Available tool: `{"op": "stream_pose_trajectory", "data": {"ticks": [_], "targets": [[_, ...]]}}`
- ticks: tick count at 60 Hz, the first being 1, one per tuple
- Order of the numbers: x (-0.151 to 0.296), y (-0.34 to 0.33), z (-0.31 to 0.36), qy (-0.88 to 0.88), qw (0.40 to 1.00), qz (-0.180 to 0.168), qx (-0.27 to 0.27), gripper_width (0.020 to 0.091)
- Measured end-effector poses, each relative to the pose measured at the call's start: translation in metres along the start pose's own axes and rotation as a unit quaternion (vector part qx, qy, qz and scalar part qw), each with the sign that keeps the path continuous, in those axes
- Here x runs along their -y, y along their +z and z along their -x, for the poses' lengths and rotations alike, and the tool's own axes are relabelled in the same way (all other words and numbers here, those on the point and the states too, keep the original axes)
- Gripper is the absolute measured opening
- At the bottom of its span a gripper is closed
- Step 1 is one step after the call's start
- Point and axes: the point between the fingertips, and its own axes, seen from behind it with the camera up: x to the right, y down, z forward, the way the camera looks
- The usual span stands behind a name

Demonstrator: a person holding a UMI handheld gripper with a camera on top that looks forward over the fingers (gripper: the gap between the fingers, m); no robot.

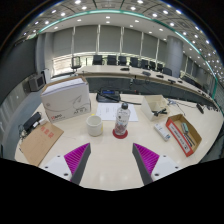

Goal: Pour water

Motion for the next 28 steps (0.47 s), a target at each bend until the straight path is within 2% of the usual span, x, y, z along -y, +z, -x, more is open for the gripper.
{"op": "stream_pose_trajectory", "data": {"ticks": [14, 22, 28], "targets": [[-0.030, -0.062, 0.030, 0.002, 1.000, 0.005, 0.004, 0.0861], [-0.043, -0.072, 0.023, -0.018, 1.000, 0.007, -0.019, 0.0861], [-0.044, -0.079, 0.025, -0.014, 1.000, 0.006, -0.016, 0.0862]]}}
